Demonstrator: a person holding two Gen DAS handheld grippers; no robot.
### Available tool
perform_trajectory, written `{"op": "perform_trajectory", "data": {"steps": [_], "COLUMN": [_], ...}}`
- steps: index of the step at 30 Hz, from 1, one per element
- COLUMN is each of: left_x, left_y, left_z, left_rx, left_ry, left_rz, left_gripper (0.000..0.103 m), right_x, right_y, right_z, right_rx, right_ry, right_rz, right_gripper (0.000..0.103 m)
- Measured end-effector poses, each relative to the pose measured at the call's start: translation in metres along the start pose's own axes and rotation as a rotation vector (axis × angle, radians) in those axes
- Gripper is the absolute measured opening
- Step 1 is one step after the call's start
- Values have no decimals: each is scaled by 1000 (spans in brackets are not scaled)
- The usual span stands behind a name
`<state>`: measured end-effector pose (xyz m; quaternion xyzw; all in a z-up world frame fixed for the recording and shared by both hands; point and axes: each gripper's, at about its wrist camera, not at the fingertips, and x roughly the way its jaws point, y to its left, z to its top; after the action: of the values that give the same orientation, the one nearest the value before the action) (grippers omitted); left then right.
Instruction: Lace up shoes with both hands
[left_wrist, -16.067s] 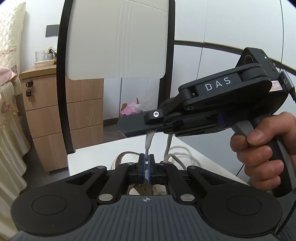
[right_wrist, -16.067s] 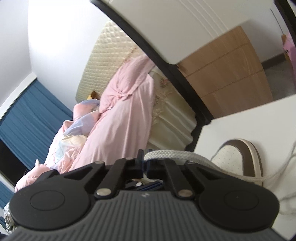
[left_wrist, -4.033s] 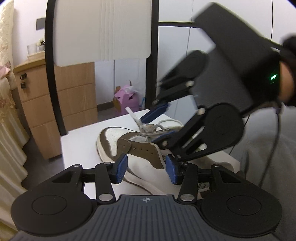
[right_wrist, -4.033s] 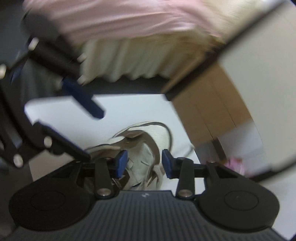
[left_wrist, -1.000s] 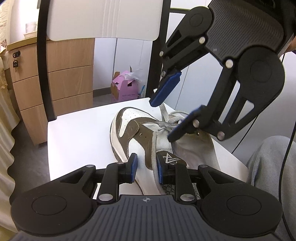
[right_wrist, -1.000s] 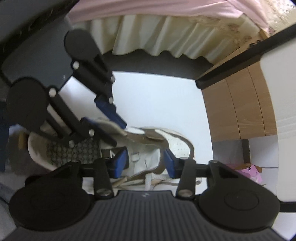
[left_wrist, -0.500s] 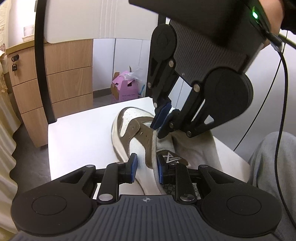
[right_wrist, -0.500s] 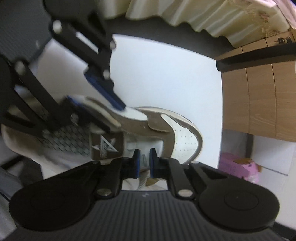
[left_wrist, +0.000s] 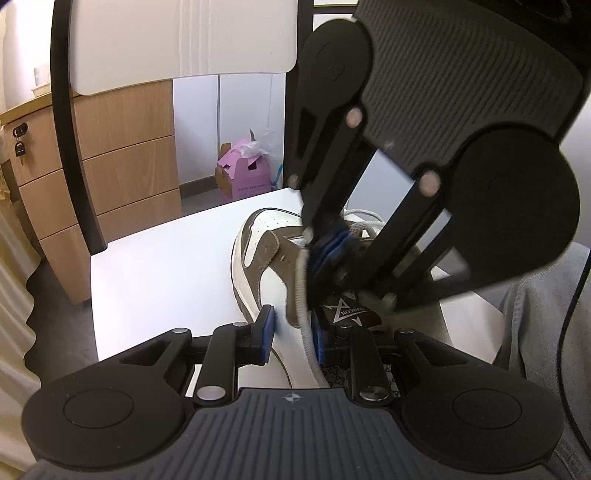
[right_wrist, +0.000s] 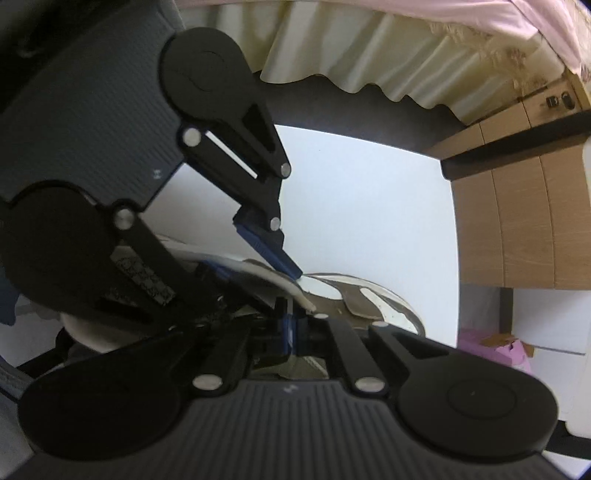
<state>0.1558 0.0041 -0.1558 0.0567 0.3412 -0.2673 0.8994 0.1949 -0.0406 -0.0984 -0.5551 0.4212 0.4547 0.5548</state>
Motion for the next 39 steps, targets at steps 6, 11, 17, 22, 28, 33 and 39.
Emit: {"op": "perform_trajectory", "data": {"steps": [6,11,17,22,28,33,39], "left_x": [2,2,3,6,8,9,12], "left_y": [4,4,1,-10,-16,-20,-19], "left_z": [0,-1,-1,-2,-3,-1,-1], "left_rx": [-17,-15,2,37,78,96,99], "left_ry": [8,8,10,16,26,29,35], "left_rz": [-4,-2,15,74,112,123,125], "left_gripper": [25,25,25,25,24,24,24], "right_x": [-21,-14,16,5,-32,-78,-146], "right_y": [-17,-25,-17,-25,-39,-46,-60], "right_z": [-15,-20,-19,-20,-37,-30,2], "right_rx": [14,42,12,141,438,550,567], "right_ry": [-6,16,68,-31,-234,-437,-681], "right_rz": [-24,-7,4,-67,-68,-66,-69], "right_gripper": [44,41,8,2,1,1,1]}}
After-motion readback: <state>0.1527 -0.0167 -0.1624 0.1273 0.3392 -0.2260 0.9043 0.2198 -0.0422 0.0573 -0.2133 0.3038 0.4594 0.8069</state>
